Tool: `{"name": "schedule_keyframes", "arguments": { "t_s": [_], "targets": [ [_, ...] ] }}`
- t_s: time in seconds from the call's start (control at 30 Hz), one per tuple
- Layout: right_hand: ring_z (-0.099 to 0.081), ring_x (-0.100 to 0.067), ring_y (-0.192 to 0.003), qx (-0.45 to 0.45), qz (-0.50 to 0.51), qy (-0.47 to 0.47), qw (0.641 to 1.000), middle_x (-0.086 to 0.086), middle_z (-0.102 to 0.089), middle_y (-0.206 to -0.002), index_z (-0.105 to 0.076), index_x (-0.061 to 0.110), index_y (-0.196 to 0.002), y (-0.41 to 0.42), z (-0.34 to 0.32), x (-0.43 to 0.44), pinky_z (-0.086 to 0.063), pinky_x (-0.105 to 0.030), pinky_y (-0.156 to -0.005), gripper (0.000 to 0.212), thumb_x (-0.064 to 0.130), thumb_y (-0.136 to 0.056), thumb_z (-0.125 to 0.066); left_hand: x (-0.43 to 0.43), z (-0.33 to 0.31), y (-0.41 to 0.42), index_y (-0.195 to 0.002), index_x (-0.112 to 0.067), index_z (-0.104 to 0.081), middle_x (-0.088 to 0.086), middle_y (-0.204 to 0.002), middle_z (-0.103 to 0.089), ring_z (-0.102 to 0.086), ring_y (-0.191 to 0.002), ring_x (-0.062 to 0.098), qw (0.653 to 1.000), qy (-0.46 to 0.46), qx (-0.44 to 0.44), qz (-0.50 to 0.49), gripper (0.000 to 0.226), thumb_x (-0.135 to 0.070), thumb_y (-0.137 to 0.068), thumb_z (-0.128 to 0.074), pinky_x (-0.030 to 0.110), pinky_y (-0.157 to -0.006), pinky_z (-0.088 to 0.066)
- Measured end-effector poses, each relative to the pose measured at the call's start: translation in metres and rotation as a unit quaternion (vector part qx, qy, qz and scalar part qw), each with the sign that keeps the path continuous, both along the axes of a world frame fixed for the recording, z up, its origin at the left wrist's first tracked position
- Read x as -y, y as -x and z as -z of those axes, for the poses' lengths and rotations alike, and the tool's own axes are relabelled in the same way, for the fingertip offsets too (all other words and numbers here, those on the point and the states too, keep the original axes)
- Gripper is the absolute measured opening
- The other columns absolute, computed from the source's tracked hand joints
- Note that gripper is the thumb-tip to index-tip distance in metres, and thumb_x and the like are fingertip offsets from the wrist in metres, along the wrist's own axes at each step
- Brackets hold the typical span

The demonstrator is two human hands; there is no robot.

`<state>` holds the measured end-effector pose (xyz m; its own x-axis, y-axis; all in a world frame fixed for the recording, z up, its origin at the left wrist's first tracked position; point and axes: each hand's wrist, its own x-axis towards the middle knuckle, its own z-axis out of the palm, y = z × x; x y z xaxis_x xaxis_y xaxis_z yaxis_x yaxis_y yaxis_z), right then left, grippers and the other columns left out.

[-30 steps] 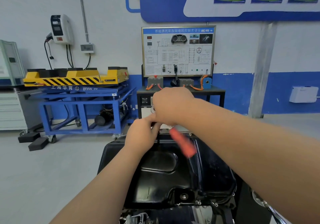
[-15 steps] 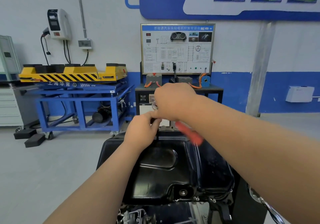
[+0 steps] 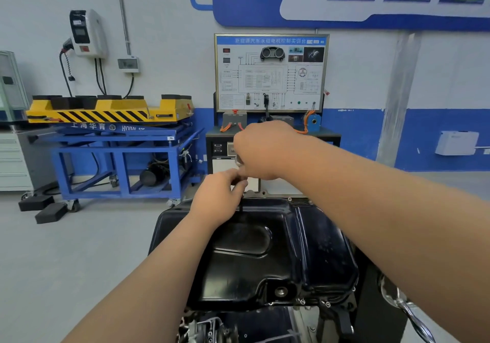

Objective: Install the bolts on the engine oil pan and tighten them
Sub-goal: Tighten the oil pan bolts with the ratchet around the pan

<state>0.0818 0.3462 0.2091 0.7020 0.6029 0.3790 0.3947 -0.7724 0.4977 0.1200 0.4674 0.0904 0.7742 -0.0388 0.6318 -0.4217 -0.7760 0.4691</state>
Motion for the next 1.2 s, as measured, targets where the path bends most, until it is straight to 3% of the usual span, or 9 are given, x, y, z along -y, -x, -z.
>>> {"name": "schedule_keyframes", "arguments": {
  "t_s": [0.1, 0.2, 0.3, 0.5, 0.63, 0.77, 0.9, 1.07, 1.2],
  "targets": [
    [-0.048, -0.019, -0.070, 0.005, -0.023, 0.046, 0.999, 0.004, -0.042, -0.074, -0.055, 0.019, -0.090, -0.001, -0.002, 0.003, -0.023, -0.029, -0.048, 0.005, 0.019, -0.091, -0.050, 0.000, 0.002, -0.005, -0.086, -0.032, -0.056, -0.021, -0.073, -0.057, -0.056, -0.075, 0.005, 1.000, 0.004, -0.016, 0.010, 0.007, -0.031, -0.093, -0.055, 0.014, -0.059, -0.035],
    [-0.042, -0.016, -0.059, 0.015, -0.011, 0.018, 1.000, 0.003, -0.039, -0.069, -0.055, 0.018, -0.103, 0.001, 0.007, 0.002, -0.024, -0.029, -0.048, 0.015, 0.027, -0.094, -0.046, 0.001, 0.001, -0.009, -0.083, -0.030, -0.056, -0.016, -0.076, -0.059, -0.055, -0.073, 0.004, 0.999, 0.032, -0.024, -0.006, 0.016, -0.045, -0.086, -0.058, 0.024, -0.060, -0.042],
    [-0.037, -0.017, -0.058, -0.025, 0.015, -0.044, 0.999, 0.002, -0.034, -0.067, -0.051, 0.018, -0.095, 0.000, 0.012, 0.002, -0.027, -0.031, -0.050, 0.023, 0.038, -0.097, -0.038, 0.001, 0.000, -0.009, -0.068, -0.031, -0.046, -0.011, -0.061, -0.054, -0.053, -0.059, 0.007, 0.998, 0.037, -0.028, -0.036, 0.021, -0.036, -0.082, -0.060, 0.028, -0.051, -0.040],
    [-0.046, -0.020, -0.078, -0.014, -0.070, 0.025, 0.997, 0.000, -0.053, -0.091, -0.047, 0.017, -0.116, -0.007, -0.001, 0.003, -0.037, -0.033, -0.055, 0.025, 0.027, -0.092, -0.051, 0.001, 0.003, -0.005, -0.075, -0.025, -0.049, -0.006, -0.066, -0.061, -0.056, -0.060, 0.009, 0.997, 0.035, -0.007, -0.063, 0.021, -0.038, -0.089, -0.057, 0.030, -0.054, -0.044],
    [-0.044, -0.020, -0.065, 0.010, -0.049, -0.003, 0.999, 0.002, -0.039, -0.073, -0.051, 0.015, -0.093, -0.003, 0.001, -0.001, -0.032, -0.030, -0.050, 0.012, 0.027, -0.093, -0.051, 0.003, 0.002, 0.001, -0.078, -0.028, -0.051, -0.009, -0.068, -0.061, -0.057, -0.062, 0.007, 0.998, 0.035, -0.003, -0.058, 0.015, -0.035, -0.090, -0.058, 0.029, -0.054, -0.044],
    [-0.037, -0.015, -0.052, -0.017, 0.002, -0.095, 0.995, 0.002, -0.039, -0.064, -0.035, 0.018, -0.060, 0.001, 0.015, -0.004, -0.030, -0.026, -0.045, 0.045, 0.050, -0.090, -0.047, 0.003, -0.001, 0.000, -0.065, -0.018, -0.039, -0.011, -0.056, -0.041, -0.048, -0.056, 0.016, 0.993, -0.024, -0.043, -0.104, 0.026, -0.011, -0.087, -0.050, 0.024, -0.049, -0.031],
    [-0.039, -0.015, -0.054, -0.010, -0.015, -0.066, 0.998, 0.000, -0.044, -0.068, -0.038, 0.019, -0.063, 0.001, 0.014, -0.005, -0.026, -0.025, -0.045, 0.042, 0.050, -0.088, -0.051, 0.001, -0.001, 0.000, -0.052, -0.028, -0.047, -0.008, -0.045, -0.047, -0.045, -0.047, 0.009, 0.998, 0.009, -0.016, -0.063, 0.033, -0.012, -0.080, -0.052, 0.016, -0.041, -0.023],
    [-0.055, -0.022, -0.087, -0.032, -0.054, 0.026, 0.998, 0.001, -0.055, -0.094, -0.057, 0.021, -0.103, -0.003, 0.000, 0.005, -0.042, -0.033, -0.060, 0.015, 0.030, -0.092, -0.050, 0.000, 0.000, -0.004, -0.084, -0.020, -0.065, -0.007, -0.075, -0.066, -0.058, -0.071, 0.010, 1.000, 0.013, -0.024, -0.009, 0.014, -0.030, -0.090, -0.058, 0.029, -0.063, -0.046],
    [-0.043, -0.018, -0.062, 0.003, -0.012, -0.043, 0.999, 0.003, -0.037, -0.070, -0.049, 0.017, -0.094, 0.000, 0.012, 0.004, -0.031, -0.030, -0.052, 0.022, 0.039, -0.093, -0.046, 0.001, 0.000, -0.005, -0.077, -0.029, -0.056, -0.010, -0.075, -0.064, -0.058, -0.070, 0.009, 0.999, 0.030, -0.031, -0.020, 0.017, -0.045, -0.083, -0.055, 0.028, -0.061, -0.046]
  ]
}}
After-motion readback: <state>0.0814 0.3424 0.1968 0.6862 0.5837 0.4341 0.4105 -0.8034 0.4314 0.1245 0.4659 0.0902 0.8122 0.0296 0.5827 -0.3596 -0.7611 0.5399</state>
